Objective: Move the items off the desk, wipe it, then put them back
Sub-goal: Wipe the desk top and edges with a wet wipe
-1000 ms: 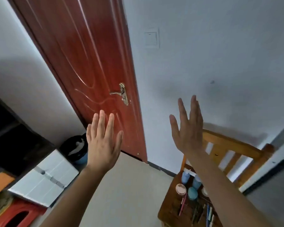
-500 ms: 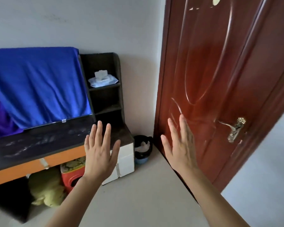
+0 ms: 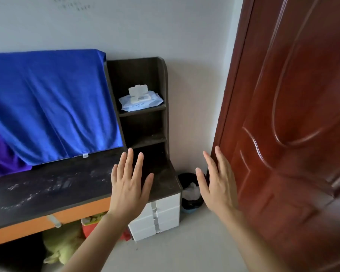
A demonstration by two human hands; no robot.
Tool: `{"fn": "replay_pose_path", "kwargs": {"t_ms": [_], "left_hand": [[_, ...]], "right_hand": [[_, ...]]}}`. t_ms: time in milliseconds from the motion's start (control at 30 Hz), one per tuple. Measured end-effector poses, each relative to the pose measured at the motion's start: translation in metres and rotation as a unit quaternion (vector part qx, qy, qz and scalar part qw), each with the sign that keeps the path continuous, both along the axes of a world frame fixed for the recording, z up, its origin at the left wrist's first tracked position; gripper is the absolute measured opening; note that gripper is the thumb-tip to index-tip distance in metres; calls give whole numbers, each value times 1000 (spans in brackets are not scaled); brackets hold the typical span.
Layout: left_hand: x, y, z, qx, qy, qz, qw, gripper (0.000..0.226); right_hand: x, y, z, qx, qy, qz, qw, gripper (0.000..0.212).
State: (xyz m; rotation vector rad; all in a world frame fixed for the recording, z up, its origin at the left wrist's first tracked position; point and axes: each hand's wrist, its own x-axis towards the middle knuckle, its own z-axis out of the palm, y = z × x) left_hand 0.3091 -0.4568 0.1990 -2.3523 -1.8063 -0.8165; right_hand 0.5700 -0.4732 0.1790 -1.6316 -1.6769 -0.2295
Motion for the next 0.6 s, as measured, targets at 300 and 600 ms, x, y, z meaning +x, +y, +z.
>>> {"fn": "replay_pose_path", "kwargs": {"t_ms": [300, 600], "left_hand": [[-1, 183, 40, -21, 28, 18, 999, 72], [-48, 311, 28, -28, -25, 11, 999, 68]], "right_hand": [[4, 211, 32, -31, 10, 54, 998, 53], [-66, 355, 42, -66, 33, 130, 989, 54]]}}
